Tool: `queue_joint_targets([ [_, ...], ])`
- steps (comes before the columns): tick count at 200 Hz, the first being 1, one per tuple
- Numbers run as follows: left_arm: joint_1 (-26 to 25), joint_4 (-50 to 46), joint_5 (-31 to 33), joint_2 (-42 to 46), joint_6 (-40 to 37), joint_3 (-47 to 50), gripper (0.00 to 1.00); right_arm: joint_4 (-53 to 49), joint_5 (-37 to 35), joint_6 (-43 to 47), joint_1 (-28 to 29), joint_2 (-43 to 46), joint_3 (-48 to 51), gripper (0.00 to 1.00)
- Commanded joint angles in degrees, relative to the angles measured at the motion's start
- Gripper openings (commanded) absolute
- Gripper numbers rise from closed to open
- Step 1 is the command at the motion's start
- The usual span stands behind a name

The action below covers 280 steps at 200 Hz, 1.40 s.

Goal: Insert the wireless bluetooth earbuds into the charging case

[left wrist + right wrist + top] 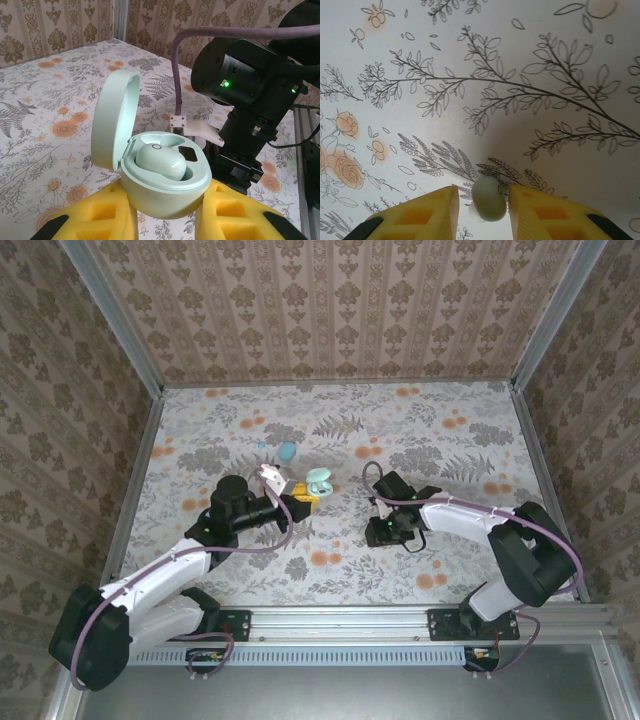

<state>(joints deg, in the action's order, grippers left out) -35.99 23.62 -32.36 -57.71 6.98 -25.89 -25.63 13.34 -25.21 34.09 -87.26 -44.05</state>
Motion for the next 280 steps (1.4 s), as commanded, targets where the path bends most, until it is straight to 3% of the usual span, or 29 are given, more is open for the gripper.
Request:
queue_joint_targets([
  [1, -0.40, 1.47, -0.73, -0.12, 0.50, -1.80, 0.05, 0.03, -0.25, 1.04, 0.94, -1.95, -1.69, 0.32],
  [100, -0.44, 0.11, -0.75, -0.64, -0.74, -3.36, 0.04, -2.32, -4.26, -1.05, 2.65, -1.67, -1.91, 0.24],
  [148, -0.49, 1.32, -2.30, -2.43, 0.09, -4.83, 0.05, -4.75, -9.03, -2.39, 2.76, 7.10, -1.73, 0.21],
  [220, -0.99, 0.67, -2.49, -2.91, 1.18, -7.04, 0.04, -10.12, -14.93, 0.62, 2.74, 27.84, -7.02, 0.15],
  [280, -1.54, 0.60, -4.03, -5.27, 1.37, -9.17, 0.04, -10.13, -13.32, 5.27, 3.89, 32.42, -14.86, 0.14],
])
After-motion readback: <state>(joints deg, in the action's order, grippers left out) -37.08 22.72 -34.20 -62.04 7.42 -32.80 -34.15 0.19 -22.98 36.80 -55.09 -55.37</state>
